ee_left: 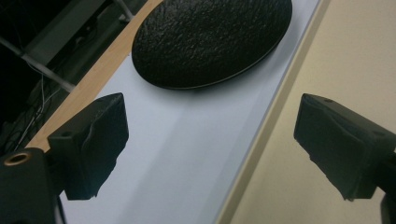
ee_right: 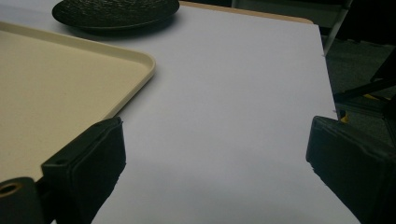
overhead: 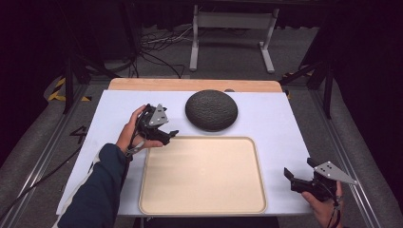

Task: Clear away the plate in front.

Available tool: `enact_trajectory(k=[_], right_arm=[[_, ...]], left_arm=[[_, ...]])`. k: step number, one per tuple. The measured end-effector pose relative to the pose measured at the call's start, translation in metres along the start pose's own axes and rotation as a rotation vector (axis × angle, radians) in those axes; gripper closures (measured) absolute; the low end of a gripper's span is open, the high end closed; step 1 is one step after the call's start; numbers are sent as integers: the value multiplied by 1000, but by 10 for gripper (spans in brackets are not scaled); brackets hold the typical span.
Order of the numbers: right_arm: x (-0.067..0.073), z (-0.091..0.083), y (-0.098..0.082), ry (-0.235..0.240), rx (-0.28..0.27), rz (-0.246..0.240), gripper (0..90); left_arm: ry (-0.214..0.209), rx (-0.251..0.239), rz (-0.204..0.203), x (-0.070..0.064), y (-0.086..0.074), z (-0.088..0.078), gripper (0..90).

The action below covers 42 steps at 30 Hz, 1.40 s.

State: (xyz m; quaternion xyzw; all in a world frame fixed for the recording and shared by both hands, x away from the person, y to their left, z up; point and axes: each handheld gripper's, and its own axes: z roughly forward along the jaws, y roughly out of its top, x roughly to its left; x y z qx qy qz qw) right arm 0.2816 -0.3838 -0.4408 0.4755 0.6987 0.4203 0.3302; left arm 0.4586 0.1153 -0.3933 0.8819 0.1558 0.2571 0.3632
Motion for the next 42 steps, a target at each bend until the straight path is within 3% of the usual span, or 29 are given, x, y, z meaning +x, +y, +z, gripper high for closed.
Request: enact_trajectory(k=[3,7,16,28,29,30,31,33,34,37,38,41,42], right_arm=[[0,0,0,3,-1,-2,53],[0,0,-1,1,2,-2,53],[0,2,-2,6,8,-5,53],[-1,3,-3,5,12,-3,53],[-1,4,-3,5,17,-4,53],[0,4,-3,7,16,-5,53],[0,4,-3,7,16,-5,53],[0,4,-3,5,17,-6,53],[0,4,-3,4,17,-6,53],[0,4,-3,5,18,-8,53],[1,4,-3,7,16,-7,53],[1,5,-4,9,20,-11,53],[1,5,-4,9,20,-11,53]], left_arm=[[9,34,48,-2,9,14,122],[25,80,83,-4,18,34,128],[34,185,210,-9,27,72,146],[119,241,339,-20,34,101,211],[137,256,387,-22,35,106,247],[137,256,387,-22,35,106,284],[152,273,431,-24,35,109,284],[186,284,462,-26,34,114,341],[213,302,498,-28,33,117,360],[227,302,528,-30,34,120,389],[232,310,541,-32,33,120,433],[235,344,631,-42,30,125,642],[235,344,631,-42,30,125,700]])
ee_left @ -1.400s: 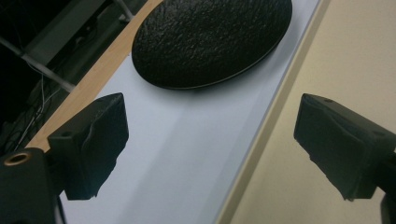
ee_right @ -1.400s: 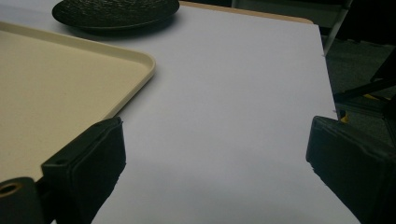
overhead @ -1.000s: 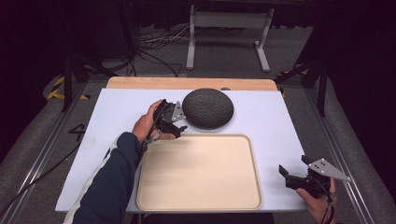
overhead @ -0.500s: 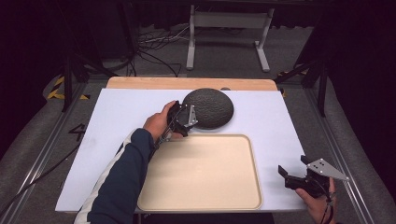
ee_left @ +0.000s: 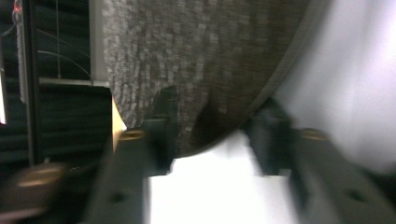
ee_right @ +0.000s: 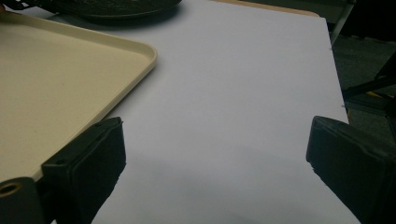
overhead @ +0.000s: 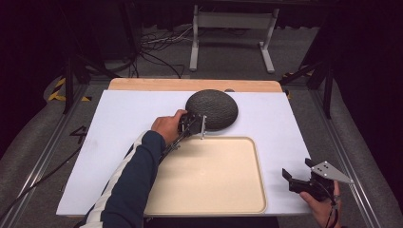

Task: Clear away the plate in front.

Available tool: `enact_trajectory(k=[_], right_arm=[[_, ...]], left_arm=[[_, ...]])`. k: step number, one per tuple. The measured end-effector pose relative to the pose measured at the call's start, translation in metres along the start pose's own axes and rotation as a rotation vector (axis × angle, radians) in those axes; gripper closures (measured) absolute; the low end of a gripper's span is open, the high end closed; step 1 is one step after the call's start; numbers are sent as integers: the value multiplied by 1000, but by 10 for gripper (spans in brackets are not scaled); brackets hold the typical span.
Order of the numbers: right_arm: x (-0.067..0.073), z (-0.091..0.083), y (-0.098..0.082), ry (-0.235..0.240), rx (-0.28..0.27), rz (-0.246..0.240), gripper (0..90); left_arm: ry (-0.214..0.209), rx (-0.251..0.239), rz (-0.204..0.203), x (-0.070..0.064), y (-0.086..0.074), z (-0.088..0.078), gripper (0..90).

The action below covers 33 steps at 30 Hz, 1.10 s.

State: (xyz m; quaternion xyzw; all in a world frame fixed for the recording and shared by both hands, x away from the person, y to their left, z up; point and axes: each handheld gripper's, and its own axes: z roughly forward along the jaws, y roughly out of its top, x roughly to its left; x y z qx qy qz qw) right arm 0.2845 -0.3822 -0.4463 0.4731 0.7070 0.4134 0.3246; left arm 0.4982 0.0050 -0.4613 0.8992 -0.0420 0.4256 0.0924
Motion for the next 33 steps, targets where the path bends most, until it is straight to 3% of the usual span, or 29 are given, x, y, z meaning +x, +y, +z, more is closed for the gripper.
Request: enact_trajectory(k=[2,3,5,12,13,23,29,33], right_arm=[[0,0,0,0,1,-3,53],[0,0,0,0,1,-3,53],[0,0,0,-2,3,-3,53],[0,1,0,0,7,-6,53],[0,1,-1,0,8,-4,53],[0,0,0,-3,4,-4,53],[1,0,1,-3,6,-6,54],[1,-1,1,-3,3,-7,53]], left_arm=[[64,-9,49,-6,3,0,723],[64,-9,49,-6,3,0,742],[136,-15,112,-10,8,-2,789],[211,-4,129,-15,16,-5,871],[225,9,147,-16,17,-4,866],[238,31,157,-22,16,-9,866],[250,29,164,-24,9,-24,869],[266,14,164,-25,2,-42,870]])
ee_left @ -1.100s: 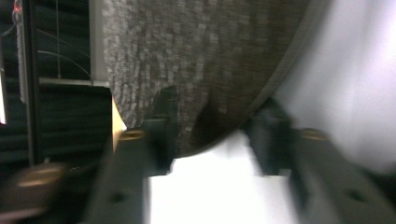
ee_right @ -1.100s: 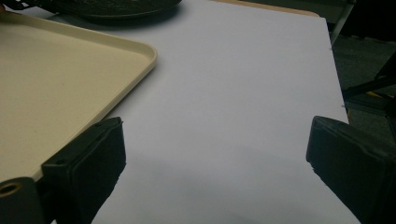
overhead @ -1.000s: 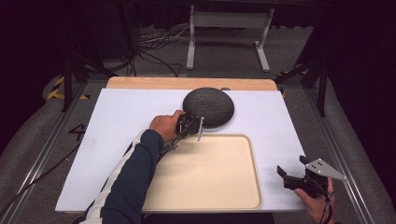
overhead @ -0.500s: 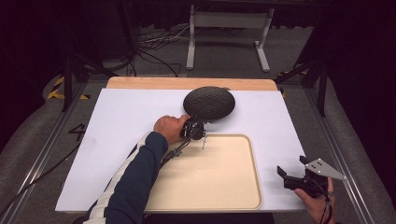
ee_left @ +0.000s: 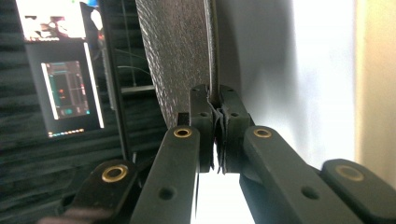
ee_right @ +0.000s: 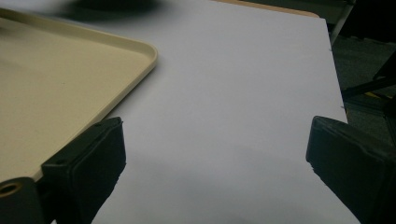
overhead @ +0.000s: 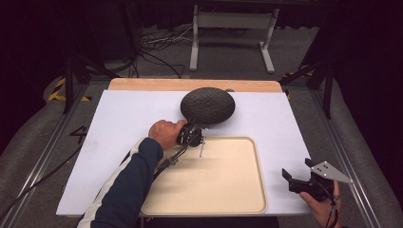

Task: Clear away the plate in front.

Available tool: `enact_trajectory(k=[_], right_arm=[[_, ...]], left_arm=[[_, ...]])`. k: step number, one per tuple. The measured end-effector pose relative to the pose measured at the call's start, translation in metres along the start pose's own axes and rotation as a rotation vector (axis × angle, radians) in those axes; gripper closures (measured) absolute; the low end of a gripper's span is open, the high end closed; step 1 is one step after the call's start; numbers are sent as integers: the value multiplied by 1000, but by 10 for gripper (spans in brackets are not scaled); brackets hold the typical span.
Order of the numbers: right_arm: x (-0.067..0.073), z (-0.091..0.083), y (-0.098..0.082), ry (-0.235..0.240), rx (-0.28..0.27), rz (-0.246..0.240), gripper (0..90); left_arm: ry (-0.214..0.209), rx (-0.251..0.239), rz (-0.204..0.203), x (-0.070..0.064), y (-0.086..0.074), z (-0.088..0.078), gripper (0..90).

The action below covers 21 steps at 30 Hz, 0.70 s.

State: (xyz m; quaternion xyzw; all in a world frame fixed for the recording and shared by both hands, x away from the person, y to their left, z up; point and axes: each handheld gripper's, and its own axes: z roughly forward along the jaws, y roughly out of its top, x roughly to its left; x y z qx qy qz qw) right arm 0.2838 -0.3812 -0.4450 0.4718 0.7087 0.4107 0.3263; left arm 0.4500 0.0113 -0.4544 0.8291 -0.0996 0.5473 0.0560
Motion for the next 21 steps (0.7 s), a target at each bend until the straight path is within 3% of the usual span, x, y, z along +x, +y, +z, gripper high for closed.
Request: enact_trajectory(k=[9,13,21], right_arm=[[0,-1,1,-4,-3,0,53],[1,-1,1,-7,-3,0,54],[2,-2,2,-6,-3,-5,54]], left_arm=[[54,-57,-42,7,-14,-53,871],[70,-81,-38,7,-17,-72,871],[56,-127,-13,-2,-19,-113,872]])
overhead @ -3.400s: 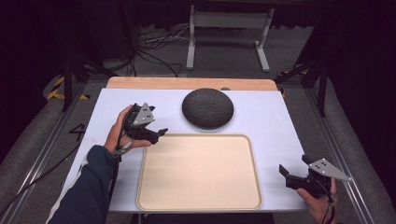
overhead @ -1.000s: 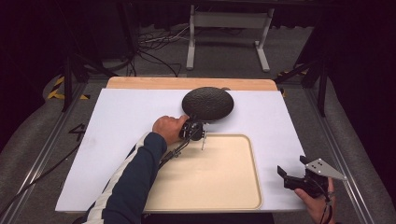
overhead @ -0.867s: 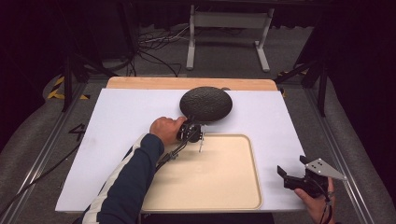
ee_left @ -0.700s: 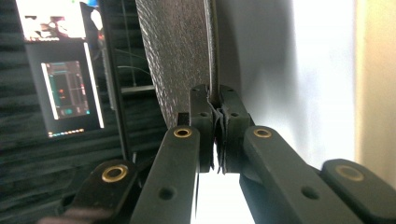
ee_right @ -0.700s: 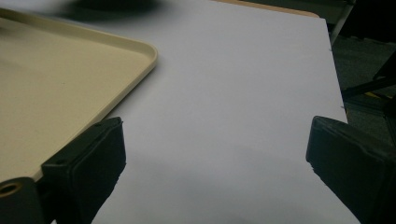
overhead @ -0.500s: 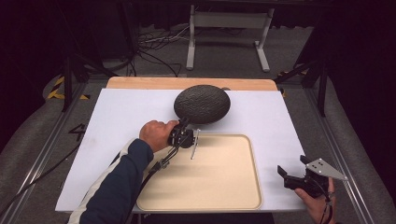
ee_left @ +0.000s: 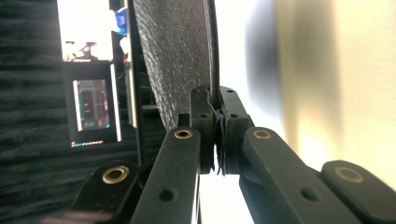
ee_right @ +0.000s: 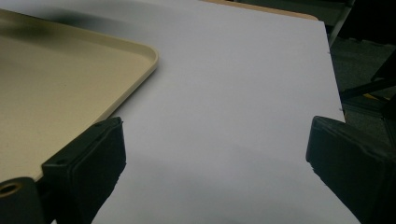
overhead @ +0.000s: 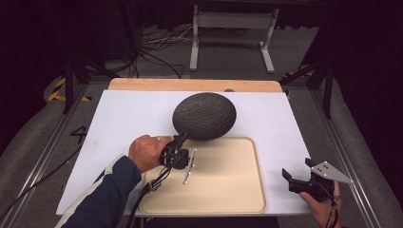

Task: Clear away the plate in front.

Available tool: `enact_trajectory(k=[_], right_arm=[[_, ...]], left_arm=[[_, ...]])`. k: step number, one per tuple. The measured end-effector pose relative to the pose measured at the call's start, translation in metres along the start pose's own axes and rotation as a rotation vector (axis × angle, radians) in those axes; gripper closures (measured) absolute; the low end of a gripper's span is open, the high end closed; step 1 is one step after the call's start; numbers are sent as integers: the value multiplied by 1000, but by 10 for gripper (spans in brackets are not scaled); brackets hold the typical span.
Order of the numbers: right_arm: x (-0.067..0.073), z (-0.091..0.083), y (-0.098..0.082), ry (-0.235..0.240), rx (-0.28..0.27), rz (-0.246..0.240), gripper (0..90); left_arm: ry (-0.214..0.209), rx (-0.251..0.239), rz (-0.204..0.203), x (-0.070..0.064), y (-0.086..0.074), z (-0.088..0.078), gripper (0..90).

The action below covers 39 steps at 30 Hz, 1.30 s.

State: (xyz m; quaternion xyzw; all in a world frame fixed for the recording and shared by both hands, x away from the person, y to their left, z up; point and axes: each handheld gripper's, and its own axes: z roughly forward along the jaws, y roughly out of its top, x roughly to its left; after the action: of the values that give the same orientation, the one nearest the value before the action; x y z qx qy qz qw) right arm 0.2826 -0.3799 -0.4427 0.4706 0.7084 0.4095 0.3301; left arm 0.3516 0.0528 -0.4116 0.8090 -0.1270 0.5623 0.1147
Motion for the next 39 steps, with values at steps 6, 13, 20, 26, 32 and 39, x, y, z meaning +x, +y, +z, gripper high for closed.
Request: enact_trajectory(k=[6,13,20,26,32,39], right_arm=[[0,0,0,1,-4,2,55],[1,-1,1,3,-3,-1,55],[1,-1,1,2,-3,-1,55],[1,-1,1,2,-1,-3,56],[1,-1,1,1,0,-3,56],[0,-2,1,-2,-3,-1,56]], left_arm=[[-11,-67,-7,-12,6,-34,874],[-54,-82,8,-31,10,-52,874],[-87,-96,24,-49,13,-67,875],[-92,-112,43,-61,12,-78,871],[-120,-136,50,-71,11,-88,868],[-149,-157,67,-79,13,-85,859]])
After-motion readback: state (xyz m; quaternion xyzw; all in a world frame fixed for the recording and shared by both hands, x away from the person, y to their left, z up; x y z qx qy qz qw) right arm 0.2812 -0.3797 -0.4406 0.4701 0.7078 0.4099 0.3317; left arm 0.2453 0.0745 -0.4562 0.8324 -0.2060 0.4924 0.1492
